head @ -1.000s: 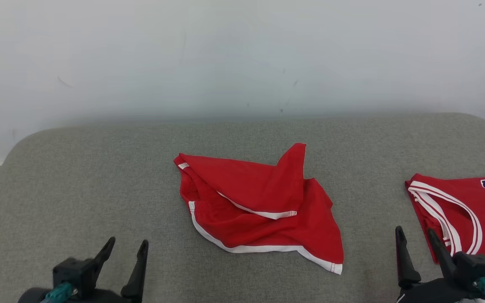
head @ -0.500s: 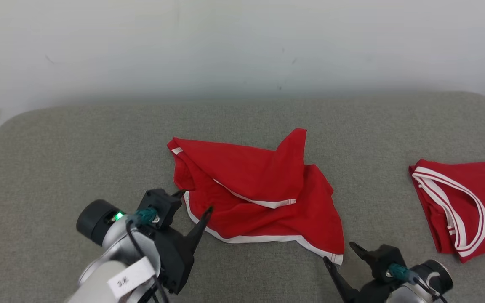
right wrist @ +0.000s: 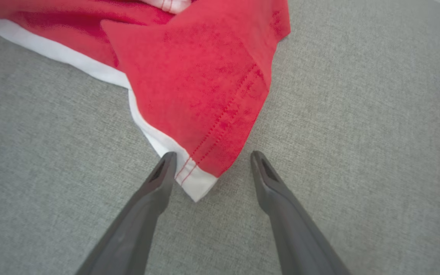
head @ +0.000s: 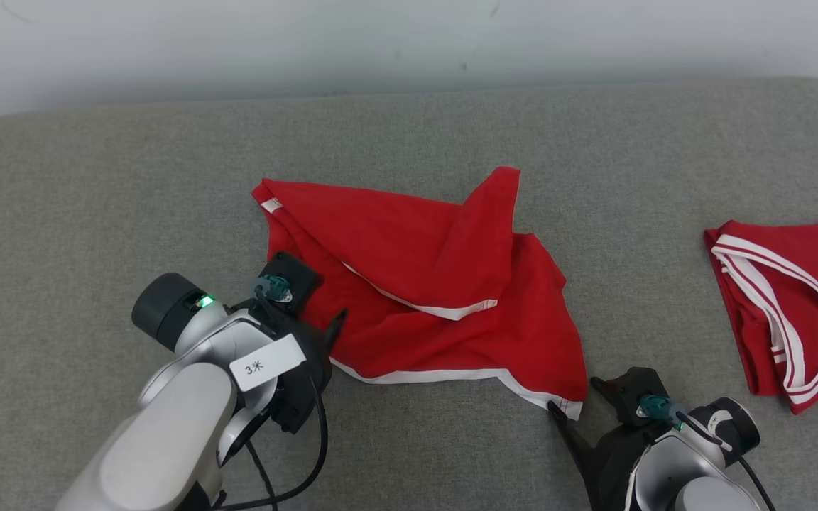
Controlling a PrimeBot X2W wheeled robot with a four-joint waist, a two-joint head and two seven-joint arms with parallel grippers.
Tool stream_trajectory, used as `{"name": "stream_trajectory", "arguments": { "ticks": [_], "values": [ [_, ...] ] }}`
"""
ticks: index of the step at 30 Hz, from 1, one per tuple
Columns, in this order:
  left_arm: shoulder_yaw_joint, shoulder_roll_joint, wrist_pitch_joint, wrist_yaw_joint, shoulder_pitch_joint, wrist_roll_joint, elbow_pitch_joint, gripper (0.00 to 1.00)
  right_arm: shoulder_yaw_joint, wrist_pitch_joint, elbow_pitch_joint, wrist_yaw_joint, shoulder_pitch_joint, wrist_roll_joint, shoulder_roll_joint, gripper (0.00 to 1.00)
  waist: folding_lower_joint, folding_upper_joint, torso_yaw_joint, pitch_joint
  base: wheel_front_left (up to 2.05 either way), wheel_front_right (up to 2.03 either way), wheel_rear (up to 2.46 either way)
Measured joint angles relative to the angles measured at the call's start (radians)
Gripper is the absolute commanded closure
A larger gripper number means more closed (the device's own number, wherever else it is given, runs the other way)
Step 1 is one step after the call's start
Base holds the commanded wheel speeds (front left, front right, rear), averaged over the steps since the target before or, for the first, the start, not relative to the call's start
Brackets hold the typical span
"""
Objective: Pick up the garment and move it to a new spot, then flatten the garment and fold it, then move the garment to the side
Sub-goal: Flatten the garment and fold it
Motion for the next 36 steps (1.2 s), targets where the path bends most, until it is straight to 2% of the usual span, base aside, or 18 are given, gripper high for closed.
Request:
{"name": "stream_trajectory", "arguments": {
  "ticks": [3,5,7,10,14,15,16,17,18,19,20,27,28,30,31,33,34,36],
  "values": [
    [-0.019,0.007,0.016,0.000,-0.006,-0.004,0.023,0.00,-0.004,0.000,0.005,-0.001,0.000,0.005,0.006,0.00,0.0000,0.0000,-0.002,0.014,0.00,0.00,0.00],
    [-0.040,0.009,0.021,0.000,-0.013,-0.006,0.041,0.18,-0.006,0.000,0.007,-0.004,0.000,0.011,0.009,0.00,0.0000,0.0000,-0.002,0.019,0.00,0.00,0.00],
    [-0.065,0.013,0.021,0.000,-0.015,-0.012,0.046,0.59,-0.007,0.000,0.011,-0.004,0.000,0.019,0.011,0.00,0.0000,0.0000,-0.001,0.021,0.00,0.00,0.00],
    [-0.104,0.012,0.020,0.000,-0.033,-0.021,0.048,1.00,-0.006,0.000,0.013,-0.004,0.001,0.021,0.012,0.00,-0.0002,0.0000,0.003,0.022,0.00,0.00,0.00],
    [-0.139,0.010,0.010,0.000,-0.054,-0.055,0.052,1.00,-0.006,0.000,0.014,-0.005,0.001,0.021,0.011,0.00,-0.0002,0.0000,0.014,0.023,0.00,0.00,0.00],
    [-0.142,0.013,0.007,0.000,-0.054,-0.060,0.056,1.00,-0.007,0.000,0.014,-0.006,0.001,0.021,0.011,0.11,-0.0002,-0.0001,0.015,0.023,0.00,0.00,0.00],
    [-0.145,0.015,0.007,0.000,-0.054,-0.064,0.062,1.00,-0.007,0.000,0.014,-0.006,0.001,0.021,0.011,0.50,-0.0002,0.0000,0.016,0.022,0.00,0.00,0.00],
    [-0.147,0.016,0.006,0.000,-0.054,-0.069,0.067,1.00,-0.006,0.000,0.013,-0.006,0.001,0.021,0.011,0.65,-0.0002,0.0000,0.017,0.022,0.00,0.00,0.00],
    [-0.149,0.016,0.003,0.000,-0.054,-0.073,0.071,1.00,-0.005,0.000,0.013,-0.006,0.001,0.021,0.011,0.71,-0.0002,-0.0001,0.018,0.021,0.00,0.00,0.00],
    [-0.149,0.016,0.003,0.000,-0.054,-0.073,0.071,1.00,-0.005,0.000,0.013,-0.006,0.001,0.021,0.011,0.93,-0.0002,-0.0001,0.018,0.021,0.00,0.00,0.00],
    [-0.150,0.016,-0.002,0.000,-0.054,-0.077,0.075,1.00,-0.002,0.000,0.014,-0.004,0.001,0.021,0.010,1.00,-0.0002,0.0000,0.018,0.020,0.00,0.00,0.00],
    [-0.169,0.020,-0.012,0.000,-0.055,-0.117,0.092,1.00,0.002,0.017,0.005,0.000,0.013,0.021,0.002,0.96,-0.0002,-0.0001,0.023,0.012,0.00,0.00,0.00],
    [-0.170,0.020,-0.013,0.000,-0.055,-0.121,0.095,1.00,-0.001,0.018,0.002,0.000,0.021,0.022,0.000,0.85,-0.0002,-0.0001,0.024,0.010,0.00,0.00,0.00],
    [-0.174,0.020,-0.021,0.000,-0.055,-0.129,0.101,1.00,-0.007,0.018,-0.001,-0.001,0.028,0.026,-0.006,0.28,-0.0002,0.0000,0.025,0.008,0.00,0.00,0.00],
    [-0.175,0.020,-0.021,0.000,-0.056,-0.131,0.102,1.00,-0.011,0.022,-0.002,-0.007,0.028,0.028,-0.007,0.05,-0.0003,0.0000,0.025,0.007,0.00,0.00,0.00],
    [-0.178,0.020,-0.028,0.000,-0.058,-0.137,0.105,1.00,-0.017,0.027,-0.004,-0.010,0.029,0.030,-0.009,0.13,-0.0003,-0.0001,0.026,0.004,0.00,0.00,0.00],
    [-0.181,0.020,-0.029,0.000,-0.062,-0.140,0.106,1.00,-0.020,0.028,-0.004,-0.011,0.029,0.030,-0.010,0.31,-0.0003,0.0000,0.026,0.003,0.00,0.00,0.00],
    [-0.185,0.020,-0.033,0.000,-0.069,-0.141,0.109,1.00,-0.022,0.035,-0.007,-0.017,0.032,0.031,-0.010,0.35,-0.0003,0.0000,0.026,0.001,0.00,0.00,0.00]
  ]
}}
